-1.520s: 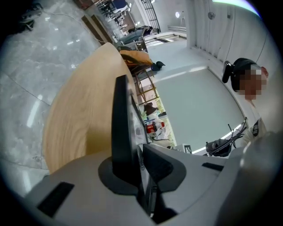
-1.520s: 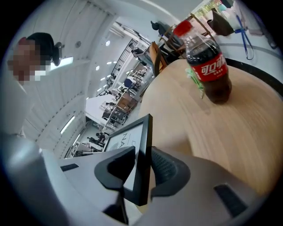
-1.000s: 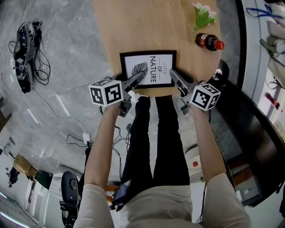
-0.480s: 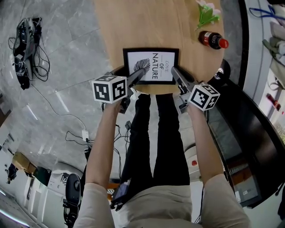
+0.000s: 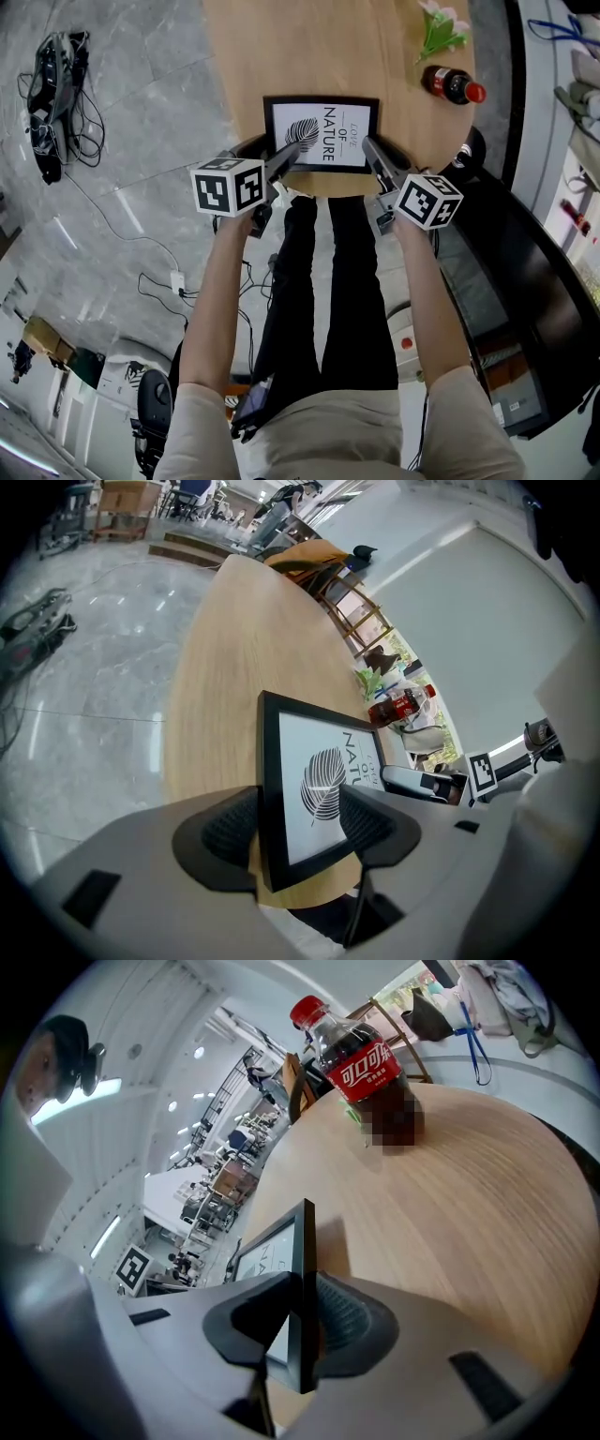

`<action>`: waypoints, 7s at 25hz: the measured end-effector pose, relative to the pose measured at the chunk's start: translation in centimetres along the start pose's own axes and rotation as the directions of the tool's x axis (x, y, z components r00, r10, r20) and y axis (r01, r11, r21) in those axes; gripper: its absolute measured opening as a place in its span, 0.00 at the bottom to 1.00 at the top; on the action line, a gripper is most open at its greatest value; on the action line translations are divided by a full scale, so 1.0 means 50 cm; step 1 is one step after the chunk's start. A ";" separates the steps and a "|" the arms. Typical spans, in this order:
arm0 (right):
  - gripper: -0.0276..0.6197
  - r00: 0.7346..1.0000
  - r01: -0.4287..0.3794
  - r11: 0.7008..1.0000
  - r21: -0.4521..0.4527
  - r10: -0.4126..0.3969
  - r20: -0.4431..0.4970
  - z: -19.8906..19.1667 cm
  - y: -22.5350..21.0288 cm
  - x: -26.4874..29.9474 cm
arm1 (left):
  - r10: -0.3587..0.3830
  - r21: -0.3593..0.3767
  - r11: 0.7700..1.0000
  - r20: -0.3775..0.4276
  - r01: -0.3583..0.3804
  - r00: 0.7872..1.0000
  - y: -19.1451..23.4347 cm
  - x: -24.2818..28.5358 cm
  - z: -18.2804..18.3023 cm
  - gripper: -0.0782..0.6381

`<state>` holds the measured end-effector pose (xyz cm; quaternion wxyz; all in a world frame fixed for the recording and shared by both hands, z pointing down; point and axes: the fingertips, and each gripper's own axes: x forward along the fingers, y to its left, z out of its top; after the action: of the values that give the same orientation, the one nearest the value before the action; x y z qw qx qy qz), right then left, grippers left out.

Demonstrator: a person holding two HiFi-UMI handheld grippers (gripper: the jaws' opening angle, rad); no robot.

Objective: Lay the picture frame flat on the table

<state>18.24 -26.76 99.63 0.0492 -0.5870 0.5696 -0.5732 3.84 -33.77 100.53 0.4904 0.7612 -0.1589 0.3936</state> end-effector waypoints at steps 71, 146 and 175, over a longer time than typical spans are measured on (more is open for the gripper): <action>0.23 0.996 0.088 0.861 -0.500 -0.074 0.047 0.043 0.669 -0.472 | -0.018 0.540 0.831 0.263 -0.132 0.965 -0.563 -0.724 0.017 0.49; 0.09 0.990 -0.130 0.749 -0.649 0.137 -0.041 -0.031 0.619 -0.821 | 0.164 0.267 0.892 0.563 -0.366 0.810 -0.804 -0.694 -0.268 0.14; 0.09 0.994 -0.094 0.725 -0.682 0.102 -0.029 -0.048 0.601 -0.842 | 0.135 0.253 0.910 0.570 -0.329 0.810 -0.810 -0.686 -0.287 0.14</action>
<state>10.97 -5.20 53.09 -0.1365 -0.5363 0.7701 -0.3174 0.97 -7.26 52.47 0.2341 0.8879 -0.3135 0.2418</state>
